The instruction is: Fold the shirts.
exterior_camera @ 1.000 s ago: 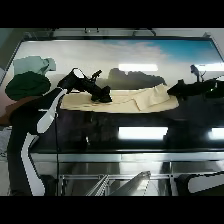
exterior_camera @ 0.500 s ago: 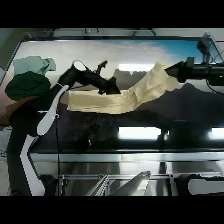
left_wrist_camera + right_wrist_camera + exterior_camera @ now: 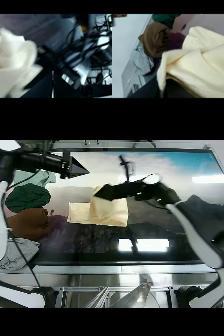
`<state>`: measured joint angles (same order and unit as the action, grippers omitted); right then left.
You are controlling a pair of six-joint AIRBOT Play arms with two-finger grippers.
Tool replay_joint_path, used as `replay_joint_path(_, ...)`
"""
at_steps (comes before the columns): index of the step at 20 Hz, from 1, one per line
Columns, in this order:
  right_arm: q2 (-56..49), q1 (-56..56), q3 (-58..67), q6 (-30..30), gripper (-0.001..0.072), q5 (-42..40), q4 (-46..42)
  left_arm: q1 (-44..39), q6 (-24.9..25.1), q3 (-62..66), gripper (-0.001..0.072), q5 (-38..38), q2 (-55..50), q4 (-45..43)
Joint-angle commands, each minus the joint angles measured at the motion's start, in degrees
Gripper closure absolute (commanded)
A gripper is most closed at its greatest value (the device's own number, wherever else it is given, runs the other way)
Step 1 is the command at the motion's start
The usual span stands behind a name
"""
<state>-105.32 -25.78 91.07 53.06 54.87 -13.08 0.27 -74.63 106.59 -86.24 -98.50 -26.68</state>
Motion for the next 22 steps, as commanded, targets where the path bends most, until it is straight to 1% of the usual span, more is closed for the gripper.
replay_joint_path(1,-13.88,-10.45,13.64,0.96,0.0388,-5.70,0.22,5.46,3.41,-7.96,0.0689,0.92,6.86,1.05)
replay_joint_path(2,-15.37,-10.88,15.96,0.55,0.0521,-5.03,2.03,6.40,4.17,-9.99,0.0688,0.90,8.00,2.12)
replay_joint_path(4,-14.19,-9.07,16.94,0.31,0.0529,-1.73,2.03,7.67,6.82,-13.29,0.0689,0.94,9.88,2.60)
replay_joint_path(5,-12.90,-6.80,16.94,1.62,0.0531,2.27,0.11,8.24,7.63,-14.75,0.0688,1.31,10.62,2.82)
replay_joint_path(6,-11.45,-4.11,16.94,4.48,0.0534,6.64,-3.63,8.61,8.79,-16.41,0.0688,1.73,11.34,2.84)
replay_joint_path(7,-10.10,-1.49,16.94,7.37,0.0579,10.86,-7.80,8.61,9.62,-17.94,0.0688,2.34,11.87,2.78)
replay_joint_path(8,-8.79,1.20,16.94,10.08,0.0590,14.91,-12.13,8.79,10.29,-19.28,0.0688,2.43,12.17,2.78)
replay_joint_path(10,-6.21,6.73,16.90,14.99,0.0591,21.97,-20.57,8.81,10.82,-21.05,0.0688,2.23,12.15,2.80)
replay_joint_path(13,-2.43,13.18,15.26,21.90,0.0591,27.82,-35.10,8.83,11.56,-22.80,0.0688,1.07,12.17,2.86)
replay_joint_path(14,-0.59,14.69,13.25,24.13,0.0592,28.09,-40.89,8.83,11.67,-22.77,0.0688,-0.07,12.15,2.80)
replay_joint_path(15,1.66,16.00,9.90,26.08,0.0590,26.64,-45.77,8.83,11.67,-22.75,0.0689,-1.14,12.17,2.91)
replay_joint_path(16,3.63,16.90,5.84,28.13,0.0500,23.52,-48.74,8.81,11.67,-22.75,0.0690,-1.99,12.15,2.86)
replay_joint_path(17,4.35,17.49,2.51,29.42,0.0290,20.87,-48.63,8.72,11.63,-22.77,0.0688,-2.34,12.15,2.78)
replay_joint_path(18,4.07,17.73,-0.24,29.73,0.0112,18.38,-47.54,8.68,11.61,-22.75,0.0652,-2.21,12.15,2.78)
replay_joint_path(19,3.15,17.64,-2.14,29.70,0.0093,16.26,-45.68,8.68,11.52,-22.75,0.0422,-1.70,12.15,2.84)
replay_joint_path(20,1.55,17.35,-3.26,29.44,0.0093,14.47,-42.56,8.68,11.10,-22.75,0.0392,-0.98,12.15,2.86)
replay_joint_path(22,-2.45,16.28,-3.48,27.15,0.0093,12.74,-35.50,8.68,11.13,-22.75,0.0392,-0.37,12.15,2.82)
